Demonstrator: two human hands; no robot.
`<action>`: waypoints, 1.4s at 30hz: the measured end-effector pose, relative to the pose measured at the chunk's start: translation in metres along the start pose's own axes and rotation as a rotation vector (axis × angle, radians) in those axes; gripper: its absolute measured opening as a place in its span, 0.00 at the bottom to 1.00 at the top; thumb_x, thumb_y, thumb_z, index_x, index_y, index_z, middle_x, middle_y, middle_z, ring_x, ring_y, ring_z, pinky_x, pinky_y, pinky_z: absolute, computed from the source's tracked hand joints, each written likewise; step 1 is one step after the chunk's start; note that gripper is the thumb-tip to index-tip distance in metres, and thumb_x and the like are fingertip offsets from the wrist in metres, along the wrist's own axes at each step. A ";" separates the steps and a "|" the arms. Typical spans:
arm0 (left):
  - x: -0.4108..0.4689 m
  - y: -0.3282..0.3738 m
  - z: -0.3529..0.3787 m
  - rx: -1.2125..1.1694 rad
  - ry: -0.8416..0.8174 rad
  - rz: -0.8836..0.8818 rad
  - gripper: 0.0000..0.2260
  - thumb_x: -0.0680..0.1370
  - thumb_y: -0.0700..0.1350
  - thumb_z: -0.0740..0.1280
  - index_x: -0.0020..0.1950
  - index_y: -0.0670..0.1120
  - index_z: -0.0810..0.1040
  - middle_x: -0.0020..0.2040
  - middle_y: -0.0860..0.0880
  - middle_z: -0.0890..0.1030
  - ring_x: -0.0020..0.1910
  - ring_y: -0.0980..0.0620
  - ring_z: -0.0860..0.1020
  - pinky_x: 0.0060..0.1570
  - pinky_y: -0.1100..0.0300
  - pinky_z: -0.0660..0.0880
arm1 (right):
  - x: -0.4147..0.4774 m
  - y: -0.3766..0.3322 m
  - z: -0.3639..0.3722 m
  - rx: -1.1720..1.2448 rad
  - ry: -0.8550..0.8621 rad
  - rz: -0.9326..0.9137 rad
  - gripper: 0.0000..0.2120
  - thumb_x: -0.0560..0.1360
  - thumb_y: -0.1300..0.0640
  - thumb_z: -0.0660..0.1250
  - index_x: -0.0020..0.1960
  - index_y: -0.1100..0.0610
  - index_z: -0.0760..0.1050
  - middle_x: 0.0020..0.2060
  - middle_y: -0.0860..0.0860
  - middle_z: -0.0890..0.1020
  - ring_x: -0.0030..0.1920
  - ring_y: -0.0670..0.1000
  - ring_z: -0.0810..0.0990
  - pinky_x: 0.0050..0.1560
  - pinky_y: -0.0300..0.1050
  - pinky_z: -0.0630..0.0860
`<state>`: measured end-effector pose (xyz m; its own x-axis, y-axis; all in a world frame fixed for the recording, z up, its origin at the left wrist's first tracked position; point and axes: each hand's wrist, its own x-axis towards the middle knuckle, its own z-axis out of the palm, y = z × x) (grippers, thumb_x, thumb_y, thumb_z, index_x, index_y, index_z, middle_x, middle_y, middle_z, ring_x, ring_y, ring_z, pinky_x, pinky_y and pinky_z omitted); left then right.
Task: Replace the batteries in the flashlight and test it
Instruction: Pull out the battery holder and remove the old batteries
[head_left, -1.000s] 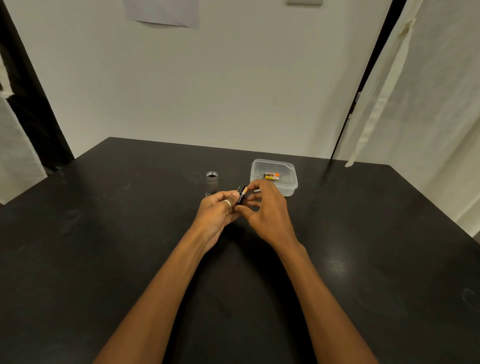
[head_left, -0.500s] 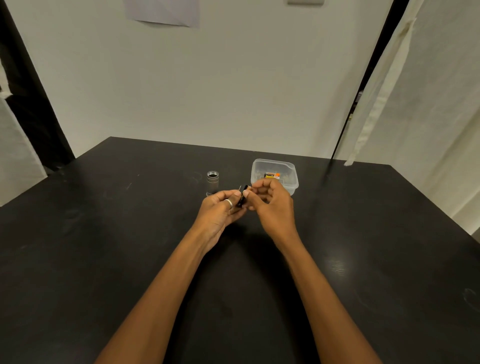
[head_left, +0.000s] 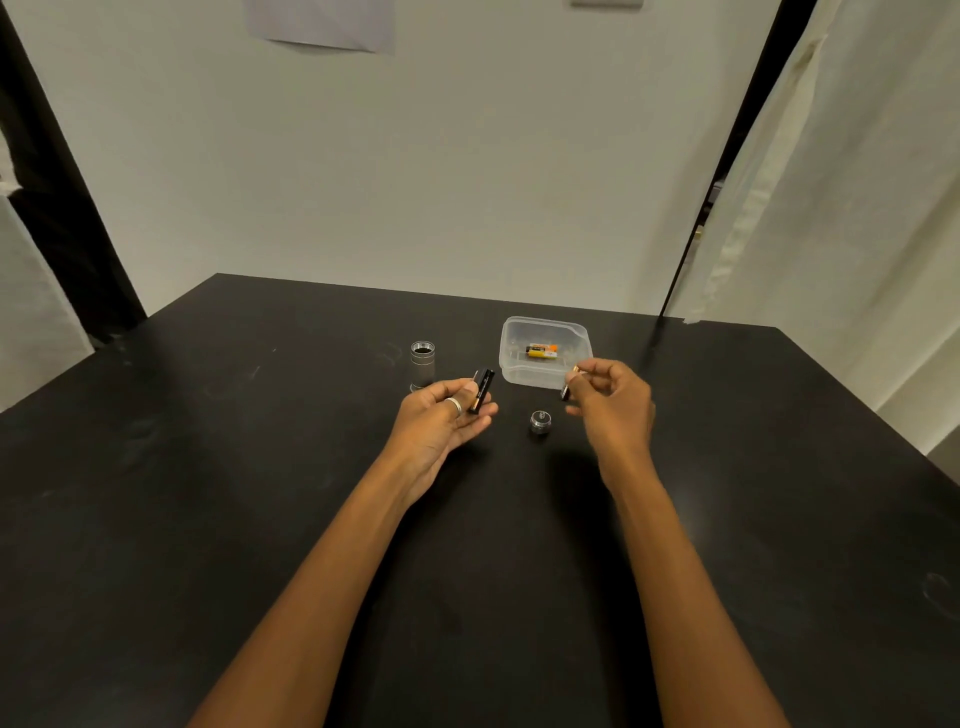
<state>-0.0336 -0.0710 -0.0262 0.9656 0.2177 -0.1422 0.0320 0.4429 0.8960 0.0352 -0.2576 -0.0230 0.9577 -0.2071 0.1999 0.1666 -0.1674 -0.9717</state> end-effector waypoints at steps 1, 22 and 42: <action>0.000 0.000 0.000 0.003 -0.001 0.001 0.09 0.83 0.39 0.66 0.61 0.39 0.78 0.55 0.40 0.85 0.54 0.47 0.86 0.50 0.58 0.83 | 0.001 0.004 -0.002 -0.081 -0.005 0.003 0.05 0.77 0.59 0.73 0.53 0.53 0.83 0.44 0.51 0.87 0.41 0.46 0.86 0.46 0.45 0.85; 0.002 -0.001 -0.002 0.024 0.002 -0.007 0.11 0.84 0.40 0.63 0.65 0.38 0.76 0.55 0.39 0.85 0.53 0.46 0.86 0.50 0.56 0.83 | -0.002 0.003 -0.004 -0.546 -0.128 -0.078 0.10 0.80 0.54 0.68 0.44 0.54 0.85 0.38 0.48 0.85 0.42 0.46 0.83 0.38 0.34 0.72; -0.002 -0.001 -0.001 0.114 -0.100 -0.014 0.15 0.86 0.49 0.59 0.60 0.42 0.82 0.53 0.41 0.87 0.55 0.46 0.85 0.57 0.49 0.81 | -0.038 -0.009 0.037 -0.364 -0.418 -0.469 0.28 0.72 0.57 0.77 0.70 0.51 0.74 0.64 0.48 0.79 0.62 0.43 0.77 0.61 0.37 0.77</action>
<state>-0.0358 -0.0711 -0.0270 0.9855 0.1219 -0.1178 0.0696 0.3423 0.9370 0.0056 -0.2123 -0.0263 0.8261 0.3390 0.4500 0.5632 -0.4733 -0.6773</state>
